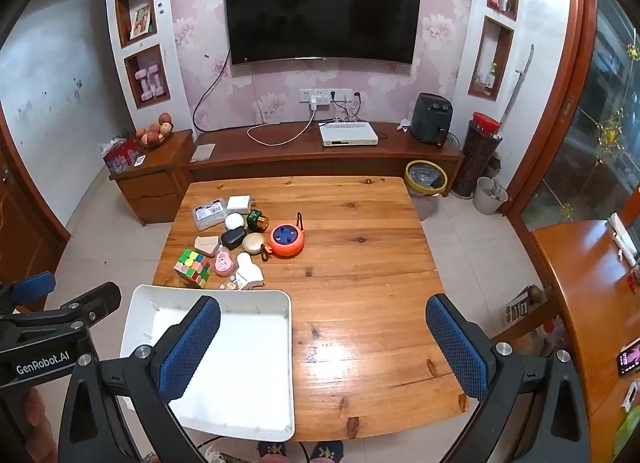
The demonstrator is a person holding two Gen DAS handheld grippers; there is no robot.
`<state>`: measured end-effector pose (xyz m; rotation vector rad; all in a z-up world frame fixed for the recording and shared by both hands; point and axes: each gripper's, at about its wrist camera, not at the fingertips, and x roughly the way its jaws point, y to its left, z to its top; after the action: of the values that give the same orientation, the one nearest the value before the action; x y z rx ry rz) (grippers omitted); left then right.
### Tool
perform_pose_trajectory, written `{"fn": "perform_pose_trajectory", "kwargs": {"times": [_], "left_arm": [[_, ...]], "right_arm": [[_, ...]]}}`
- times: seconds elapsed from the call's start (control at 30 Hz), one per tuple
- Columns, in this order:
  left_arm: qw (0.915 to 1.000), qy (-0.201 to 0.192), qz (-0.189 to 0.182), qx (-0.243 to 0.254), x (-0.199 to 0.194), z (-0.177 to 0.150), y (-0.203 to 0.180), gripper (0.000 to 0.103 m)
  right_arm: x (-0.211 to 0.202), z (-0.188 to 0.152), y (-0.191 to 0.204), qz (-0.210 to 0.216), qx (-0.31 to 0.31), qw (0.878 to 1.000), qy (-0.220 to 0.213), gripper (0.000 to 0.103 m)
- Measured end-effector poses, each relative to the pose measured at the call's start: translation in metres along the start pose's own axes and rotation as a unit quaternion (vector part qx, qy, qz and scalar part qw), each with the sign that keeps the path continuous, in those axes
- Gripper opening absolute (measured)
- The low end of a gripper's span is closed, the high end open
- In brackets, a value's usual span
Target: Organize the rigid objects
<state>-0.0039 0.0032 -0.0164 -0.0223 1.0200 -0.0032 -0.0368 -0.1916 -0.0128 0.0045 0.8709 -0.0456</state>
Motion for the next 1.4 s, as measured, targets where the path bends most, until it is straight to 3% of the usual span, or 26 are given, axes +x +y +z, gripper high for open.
{"fn": "perform_pose_trajectory", "kwargs": {"times": [1.4], "left_arm": [[0.9998, 0.014, -0.01, -0.008, -0.001, 0.01, -0.004, 0.102]], "right_arm": [[-0.002, 0.004, -0.012, -0.017, 0.014, 1.0, 0.01, 0.103]]}}
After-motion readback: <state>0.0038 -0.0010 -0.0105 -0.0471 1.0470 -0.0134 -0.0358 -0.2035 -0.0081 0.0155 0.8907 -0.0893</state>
